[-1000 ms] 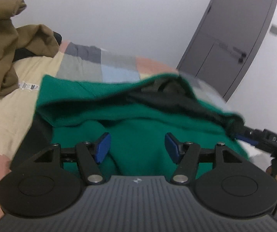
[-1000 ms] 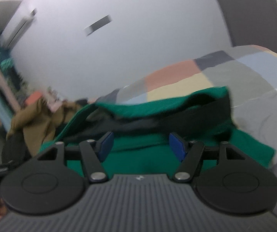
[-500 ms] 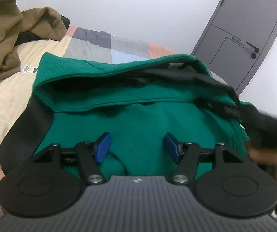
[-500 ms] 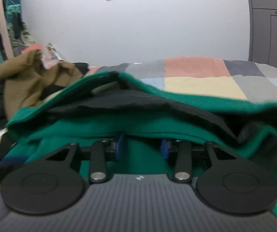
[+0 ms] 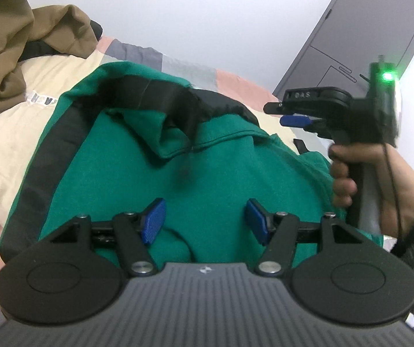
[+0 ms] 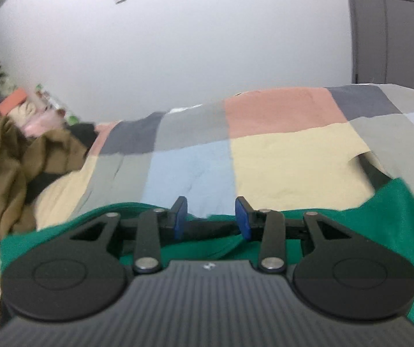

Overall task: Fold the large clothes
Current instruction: 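Open both grippers and withdraw them from the folded hoodie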

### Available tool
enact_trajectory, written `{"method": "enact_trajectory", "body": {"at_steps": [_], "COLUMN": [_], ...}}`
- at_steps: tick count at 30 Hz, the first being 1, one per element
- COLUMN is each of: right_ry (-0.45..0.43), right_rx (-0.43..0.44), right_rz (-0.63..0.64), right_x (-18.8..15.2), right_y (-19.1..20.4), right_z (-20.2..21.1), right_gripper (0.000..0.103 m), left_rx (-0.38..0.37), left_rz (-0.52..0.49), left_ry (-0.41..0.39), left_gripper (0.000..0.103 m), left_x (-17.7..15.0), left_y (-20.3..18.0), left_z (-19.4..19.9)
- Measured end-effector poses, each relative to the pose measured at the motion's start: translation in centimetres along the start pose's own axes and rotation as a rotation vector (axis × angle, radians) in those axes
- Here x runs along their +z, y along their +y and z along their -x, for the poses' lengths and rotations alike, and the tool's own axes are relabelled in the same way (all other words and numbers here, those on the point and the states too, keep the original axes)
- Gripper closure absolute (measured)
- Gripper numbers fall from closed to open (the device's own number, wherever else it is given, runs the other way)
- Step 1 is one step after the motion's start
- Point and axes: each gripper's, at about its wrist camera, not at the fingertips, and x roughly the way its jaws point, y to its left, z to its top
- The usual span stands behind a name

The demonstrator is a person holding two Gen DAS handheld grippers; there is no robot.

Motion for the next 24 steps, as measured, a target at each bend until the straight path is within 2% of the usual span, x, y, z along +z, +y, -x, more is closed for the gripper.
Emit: {"method": "enact_trajectory", "body": {"at_steps": [4, 9, 12, 15, 20, 24], "right_ry": [0.038, 0.168, 0.209, 0.203, 0.261, 0.224], "right_rx": [0.078, 0.207, 0.215, 0.162, 0.121, 0.039], "right_rz": [0.029, 0.097, 0.194, 0.307, 0.319, 0.350], "right_x": [-1.5, -4.3, -5.6, -5.8, -3.6, -1.4], "right_y": [2.0, 5.3, 7.6, 9.5, 10.8, 11.4], "right_z": [2.9, 6.4, 6.6, 4.4, -2.4, -6.6], "right_gripper": [0.063, 0.063, 0.062, 0.062, 0.066, 0.065], "left_rx": [0.017, 0.042, 0.063, 0.077, 0.078, 0.070], "left_rz": [-0.010, -0.004, 0.002, 0.010, 0.025, 0.013], "left_ry": [-0.003, -0.011, -0.012, -0.018, -0.033, -0.043], "left_gripper": [0.036, 0.036, 0.036, 0.036, 0.036, 0.036], "left_x": [0.2, 0.3, 0.2, 0.2, 0.1, 0.2], "left_y": [-0.1, 0.0, 0.1, 0.3, 0.6, 1.0], "left_z": [0.2, 1.0, 1.3, 1.4, 1.4, 1.1]}}
